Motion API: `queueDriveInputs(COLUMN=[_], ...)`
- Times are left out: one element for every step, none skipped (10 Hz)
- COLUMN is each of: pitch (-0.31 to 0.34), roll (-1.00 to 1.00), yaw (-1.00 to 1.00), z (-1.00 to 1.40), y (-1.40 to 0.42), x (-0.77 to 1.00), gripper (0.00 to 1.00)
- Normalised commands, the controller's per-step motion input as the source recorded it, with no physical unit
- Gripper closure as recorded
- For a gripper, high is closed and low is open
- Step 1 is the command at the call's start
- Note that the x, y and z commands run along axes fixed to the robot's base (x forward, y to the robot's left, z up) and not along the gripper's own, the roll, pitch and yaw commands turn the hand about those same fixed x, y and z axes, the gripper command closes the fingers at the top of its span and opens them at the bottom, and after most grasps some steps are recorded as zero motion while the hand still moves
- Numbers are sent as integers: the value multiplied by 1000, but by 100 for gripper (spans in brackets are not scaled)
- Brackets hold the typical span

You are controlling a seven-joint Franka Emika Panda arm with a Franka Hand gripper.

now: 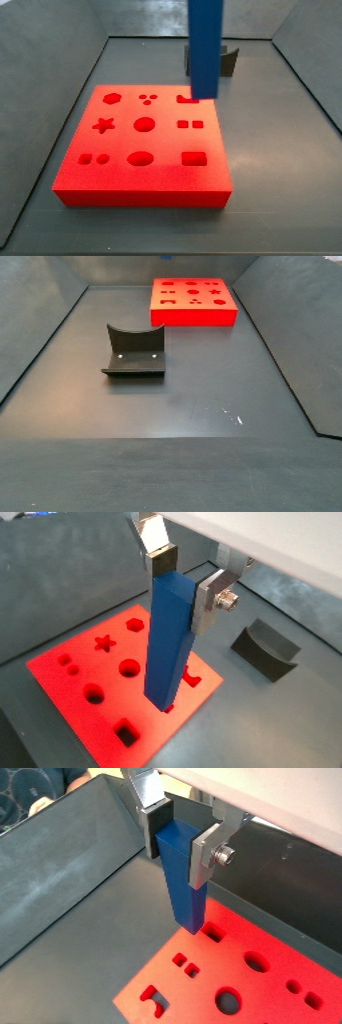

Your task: Insert the rectangle object.

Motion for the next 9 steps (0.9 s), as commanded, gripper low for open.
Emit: queueDriveInputs(pitch=[0, 0, 3, 0, 0, 0, 53, 20, 0], roll=[500, 216, 97, 10, 81, 136, 221, 353, 389], yaw=[103, 34, 0, 0, 0, 0, 77, 169, 154], z=[-109, 0, 71, 0, 0, -31, -286, -406, -503], y=[-426, -366, 0, 0, -123, -369, -489, -517, -497], x=[283, 0, 0, 0, 34, 80, 223, 154, 149], gripper=[100, 100, 100, 100, 100, 100, 100, 100, 100])
